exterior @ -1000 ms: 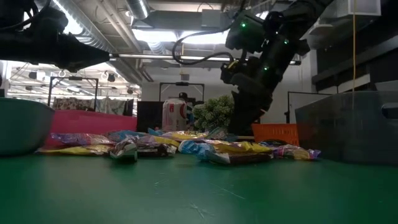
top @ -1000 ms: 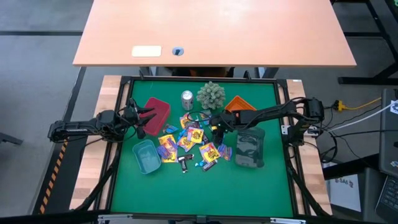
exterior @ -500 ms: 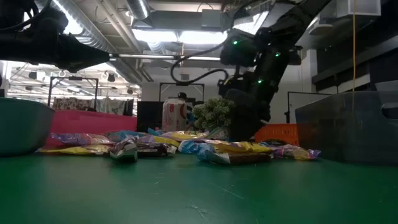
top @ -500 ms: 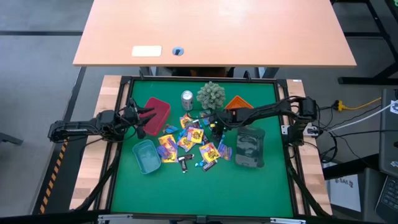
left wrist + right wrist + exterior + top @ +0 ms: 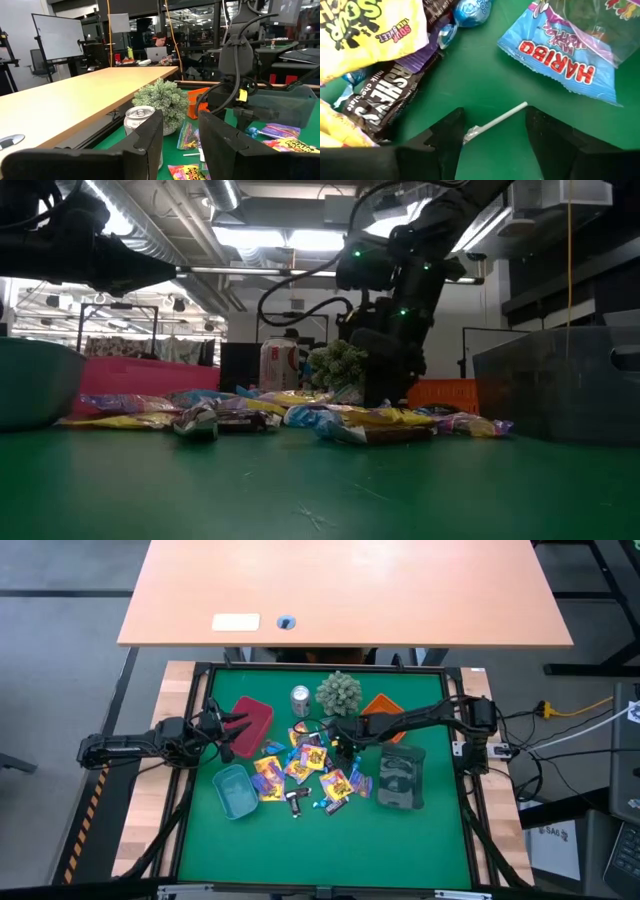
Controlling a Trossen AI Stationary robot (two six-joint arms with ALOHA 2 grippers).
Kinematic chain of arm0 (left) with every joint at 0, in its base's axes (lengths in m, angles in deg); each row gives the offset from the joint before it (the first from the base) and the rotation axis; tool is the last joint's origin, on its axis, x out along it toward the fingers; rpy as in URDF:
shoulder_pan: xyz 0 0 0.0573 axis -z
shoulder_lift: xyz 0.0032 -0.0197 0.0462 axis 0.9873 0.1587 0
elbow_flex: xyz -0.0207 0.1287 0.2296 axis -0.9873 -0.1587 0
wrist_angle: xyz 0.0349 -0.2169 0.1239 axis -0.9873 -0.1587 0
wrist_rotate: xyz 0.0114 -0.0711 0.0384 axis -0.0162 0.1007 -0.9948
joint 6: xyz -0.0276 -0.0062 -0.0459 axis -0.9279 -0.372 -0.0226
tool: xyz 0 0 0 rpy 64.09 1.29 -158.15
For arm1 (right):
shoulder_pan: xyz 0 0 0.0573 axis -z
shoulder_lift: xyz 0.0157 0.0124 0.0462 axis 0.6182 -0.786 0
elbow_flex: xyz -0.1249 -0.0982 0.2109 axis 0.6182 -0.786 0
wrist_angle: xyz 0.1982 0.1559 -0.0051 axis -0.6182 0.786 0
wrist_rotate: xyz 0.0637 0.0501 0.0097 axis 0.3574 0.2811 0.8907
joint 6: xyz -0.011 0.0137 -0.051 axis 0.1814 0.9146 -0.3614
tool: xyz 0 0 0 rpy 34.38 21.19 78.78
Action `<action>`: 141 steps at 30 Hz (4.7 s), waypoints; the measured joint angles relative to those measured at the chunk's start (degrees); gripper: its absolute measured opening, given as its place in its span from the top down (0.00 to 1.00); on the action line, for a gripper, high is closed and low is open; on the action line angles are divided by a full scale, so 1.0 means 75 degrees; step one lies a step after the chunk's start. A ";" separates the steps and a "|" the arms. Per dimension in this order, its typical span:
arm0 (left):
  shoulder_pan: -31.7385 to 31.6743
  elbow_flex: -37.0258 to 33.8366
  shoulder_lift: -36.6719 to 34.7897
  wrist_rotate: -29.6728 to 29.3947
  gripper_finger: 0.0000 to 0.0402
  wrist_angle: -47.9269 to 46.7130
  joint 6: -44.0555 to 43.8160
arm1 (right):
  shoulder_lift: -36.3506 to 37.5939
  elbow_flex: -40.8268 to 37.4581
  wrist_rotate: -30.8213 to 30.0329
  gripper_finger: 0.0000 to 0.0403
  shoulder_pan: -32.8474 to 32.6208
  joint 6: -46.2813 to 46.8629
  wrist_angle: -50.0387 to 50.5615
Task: Sort candy
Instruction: Put the blue candy into the orange bin, then put the brown chocolate candy into the black bin
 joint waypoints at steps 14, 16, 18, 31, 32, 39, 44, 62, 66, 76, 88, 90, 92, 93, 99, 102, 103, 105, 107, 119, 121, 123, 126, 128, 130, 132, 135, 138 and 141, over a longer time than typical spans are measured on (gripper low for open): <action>0.0000 0.0000 0.0000 0.0015 0.71 0.0000 -0.0003 | 0.0000 0.0020 0.0864 0.87 0.0012 -0.0296 0.0018; 0.0000 0.0000 0.0000 0.0017 0.71 0.0000 -0.0006 | 0.0000 0.0020 0.1046 0.93 0.0006 -0.0427 0.0011; 0.0000 0.0000 0.0000 0.0015 0.71 0.0000 -0.0006 | 0.0000 0.0020 0.1197 0.97 0.0004 -0.0452 0.0009; -0.0001 0.0000 0.0000 0.0015 0.71 0.0000 -0.0006 | 0.0049 0.0016 0.1259 0.99 -0.0003 -0.0997 0.0016; -0.0002 0.0000 0.0001 0.0015 0.71 0.0000 -0.0007 | 0.0056 0.0014 0.1262 0.99 -0.0003 -0.1011 0.0023; -0.0001 0.0000 0.0000 0.0015 0.71 0.0002 -0.0009 | 0.0108 0.0159 0.1388 1.00 -0.0009 -0.1135 0.0376; -0.0002 0.0000 0.0000 0.0015 0.71 0.0000 -0.0009 | 0.0108 0.0690 0.1431 1.00 -0.0009 -0.1591 0.1117; -0.0001 0.0000 0.0000 0.0015 0.71 0.0003 -0.0011 | 0.0524 0.2592 0.1393 1.00 0.0015 -0.3623 0.4698; -0.0003 0.0000 0.0000 0.0011 0.71 0.0022 -0.0012 | 0.1043 0.2451 0.1338 1.00 0.0179 -0.3736 0.5028; 0.0000 0.0000 0.0000 0.0012 0.71 0.0029 -0.0006 | 0.2408 0.1138 0.1163 1.00 0.0877 -0.3797 0.4660; -0.0002 0.0000 0.0000 0.0012 0.71 0.0029 0.0000 | 0.2597 0.0152 -0.0225 0.99 0.1525 -0.3802 0.4252; -0.0003 0.0000 0.0000 0.0012 0.71 0.0029 -0.0003 | 0.2597 0.0144 -0.0317 0.98 0.1624 -0.3804 0.4225; 0.0000 0.0000 0.0000 0.0012 0.71 0.0029 0.0000 | 0.2597 0.0133 -0.0342 0.98 0.1671 -0.3803 0.4231; -0.0002 0.0000 0.0001 0.0012 0.71 0.0029 0.0000 | 0.2597 0.0131 -0.0348 0.98 0.1673 -0.3803 0.4221; -0.0001 0.0000 0.0000 0.0012 0.71 0.0029 0.0002 | 0.2597 0.0131 -0.0487 0.98 0.1649 -0.3804 0.4211; 0.0000 0.0000 0.0000 0.0012 0.71 0.0027 0.0003 | 0.2597 0.0131 -0.0491 0.98 0.1649 -0.3802 0.4211; -0.0001 0.0000 0.0002 0.0012 0.71 0.0029 0.0003 | 0.2597 0.0131 -0.0496 0.98 0.1649 -0.3802 0.4211; -0.0003 0.0000 0.0000 0.0012 0.71 0.0029 0.0003 | 0.2597 0.0131 -0.0496 0.98 0.1649 -0.3802 0.4211; -0.0001 0.0000 0.0000 0.0012 0.71 0.0026 0.0003 | 0.2597 0.0131 -0.0498 0.98 0.1649 -0.3802 0.4211; 0.0000 0.0000 0.0000 0.0012 0.71 0.0028 0.0003 | 0.2597 0.0131 -0.1097 0.95 0.1650 -0.3802 0.4217; -0.0002 0.0000 0.0000 0.0012 0.71 0.0029 0.0003 | 0.2597 0.0131 -0.1096 0.91 0.1649 -0.3802 0.4217; -0.0002 0.0000 0.0000 0.0012 0.71 0.0028 0.0003 | 0.2597 0.0131 -0.1096 0.86 0.1649 -0.3802 0.4217; 0.0000 0.0000 0.0000 0.0012 0.71 0.0028 0.0003 | 0.2597 0.0131 -0.1096 0.79 0.1649 -0.3802 0.4217; -0.0001 0.0000 0.0000 0.0012 0.71 0.0028 0.0003 | 0.2597 0.0131 -0.1096 0.75 0.1649 -0.3802 0.4217; -0.0003 0.0000 0.0000 0.0012 0.71 0.0029 0.0003 | 0.2597 0.0131 -0.1096 0.72 0.1649 -0.3802 0.4217; -0.0001 0.0000 0.0000 0.0013 0.71 0.0029 0.0003 | 0.2597 0.0131 -0.1093 0.70 0.1649 -0.3802 0.4217; -0.0002 0.0000 0.0000 0.0012 0.71 0.0029 0.0000 | 0.2597 0.0131 -0.1093 0.70 0.1649 -0.3802 0.4217; 0.0000 0.0000 0.0000 0.0012 0.71 0.0029 0.0002 | 0.2597 0.0131 -0.1090 0.70 0.1649 -0.3802 0.4217; -0.0001 0.0000 0.0001 0.0012 0.71 0.0027 0.0000 | 0.2597 0.0131 -0.1072 0.70 0.1649 -0.3802 0.4214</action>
